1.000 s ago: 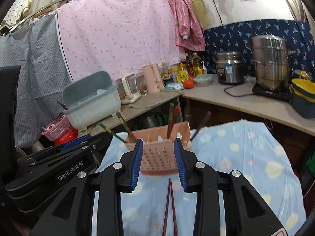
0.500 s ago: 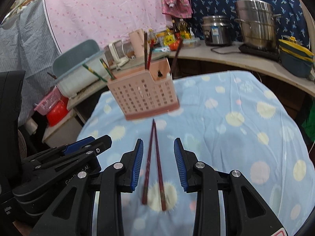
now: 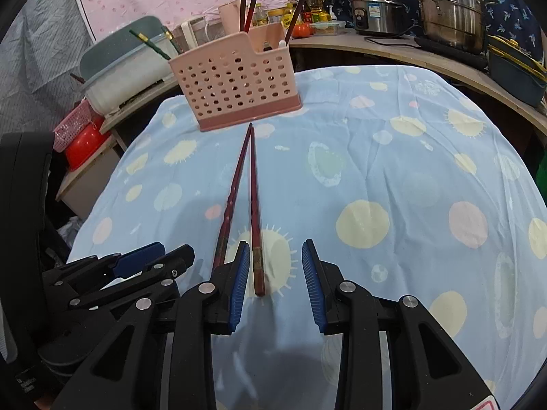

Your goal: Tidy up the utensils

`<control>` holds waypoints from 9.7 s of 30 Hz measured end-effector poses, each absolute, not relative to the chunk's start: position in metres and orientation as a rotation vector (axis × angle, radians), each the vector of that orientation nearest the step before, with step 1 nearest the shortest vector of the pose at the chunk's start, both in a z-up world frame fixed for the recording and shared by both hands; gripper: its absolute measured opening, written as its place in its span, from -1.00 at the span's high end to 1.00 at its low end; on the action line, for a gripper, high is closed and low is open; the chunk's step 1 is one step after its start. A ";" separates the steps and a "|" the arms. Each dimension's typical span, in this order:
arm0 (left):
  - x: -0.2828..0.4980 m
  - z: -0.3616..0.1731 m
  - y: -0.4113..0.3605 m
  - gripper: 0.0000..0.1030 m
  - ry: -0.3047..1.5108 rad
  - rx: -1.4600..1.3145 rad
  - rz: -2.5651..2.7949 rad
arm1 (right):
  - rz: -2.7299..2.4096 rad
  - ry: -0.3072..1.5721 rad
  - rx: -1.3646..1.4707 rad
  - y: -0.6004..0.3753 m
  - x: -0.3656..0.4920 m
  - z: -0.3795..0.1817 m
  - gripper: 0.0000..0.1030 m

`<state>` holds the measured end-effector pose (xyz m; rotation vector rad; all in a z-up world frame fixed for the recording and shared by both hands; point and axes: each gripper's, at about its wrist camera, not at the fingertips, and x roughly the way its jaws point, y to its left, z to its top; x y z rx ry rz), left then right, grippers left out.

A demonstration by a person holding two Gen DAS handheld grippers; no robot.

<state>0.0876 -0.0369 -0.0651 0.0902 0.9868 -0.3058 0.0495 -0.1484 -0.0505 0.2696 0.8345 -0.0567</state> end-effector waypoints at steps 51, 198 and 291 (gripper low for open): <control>0.094 -0.066 -0.061 0.10 0.974 0.074 -0.359 | -0.096 0.899 0.268 -0.175 0.046 -0.074 0.85; 0.234 0.162 -0.036 0.33 0.506 0.030 -0.238 | -0.046 0.421 0.181 -0.158 0.206 0.148 0.26; 0.124 0.057 -0.017 -0.86 0.771 0.090 -0.056 | -0.206 0.689 0.126 -0.164 0.082 0.066 -0.87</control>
